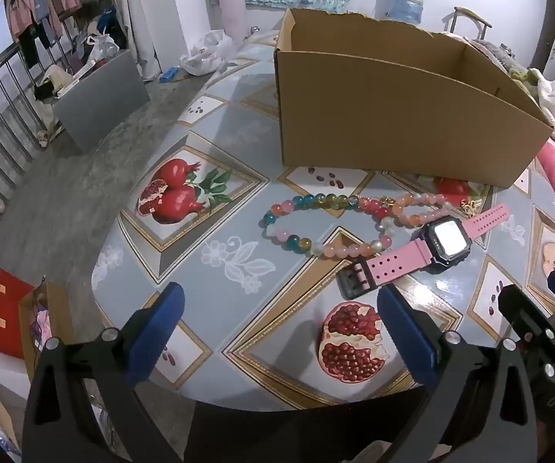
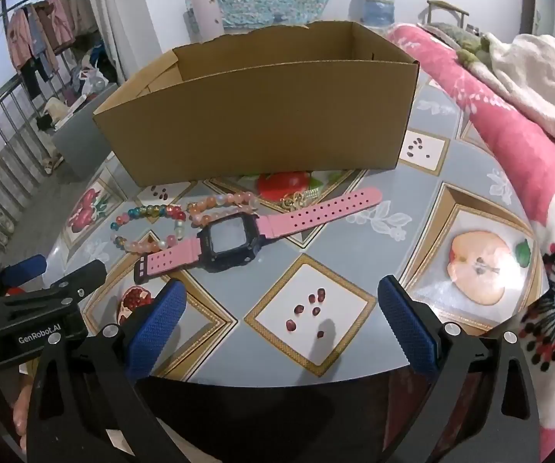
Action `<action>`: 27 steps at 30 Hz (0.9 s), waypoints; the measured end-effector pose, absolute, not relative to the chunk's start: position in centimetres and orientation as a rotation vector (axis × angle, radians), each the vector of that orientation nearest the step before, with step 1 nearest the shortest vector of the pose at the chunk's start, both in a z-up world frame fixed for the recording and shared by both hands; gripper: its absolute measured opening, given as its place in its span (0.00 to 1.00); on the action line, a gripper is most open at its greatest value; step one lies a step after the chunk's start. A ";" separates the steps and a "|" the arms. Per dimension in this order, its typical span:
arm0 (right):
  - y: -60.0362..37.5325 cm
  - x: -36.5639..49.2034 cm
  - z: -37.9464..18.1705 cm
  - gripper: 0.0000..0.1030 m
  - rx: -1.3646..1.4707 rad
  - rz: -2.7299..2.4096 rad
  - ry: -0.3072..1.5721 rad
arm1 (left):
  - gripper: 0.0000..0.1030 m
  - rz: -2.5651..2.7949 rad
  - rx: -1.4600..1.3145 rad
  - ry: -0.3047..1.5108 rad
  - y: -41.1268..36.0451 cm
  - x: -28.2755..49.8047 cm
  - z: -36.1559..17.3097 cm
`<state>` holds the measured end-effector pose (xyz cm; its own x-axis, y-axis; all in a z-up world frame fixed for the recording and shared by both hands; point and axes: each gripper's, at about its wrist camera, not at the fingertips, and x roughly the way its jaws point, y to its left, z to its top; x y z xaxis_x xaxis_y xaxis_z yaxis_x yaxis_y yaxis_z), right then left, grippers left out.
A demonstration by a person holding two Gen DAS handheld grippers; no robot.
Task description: Organize jewelry
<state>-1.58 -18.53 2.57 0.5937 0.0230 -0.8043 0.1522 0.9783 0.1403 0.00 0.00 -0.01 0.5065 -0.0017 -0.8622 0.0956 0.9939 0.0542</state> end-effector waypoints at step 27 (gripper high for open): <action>-18.0 -1.2 3.2 0.92 0.185 -0.070 0.933 | 0.96 -0.056 0.098 1.039 0.1 0.0 0.0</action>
<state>-1.25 -17.96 3.20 0.5944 0.0203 -0.8039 0.1394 0.9820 0.1278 -0.01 0.06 0.02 0.5061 -0.0003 -0.8625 0.0932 0.9942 0.0544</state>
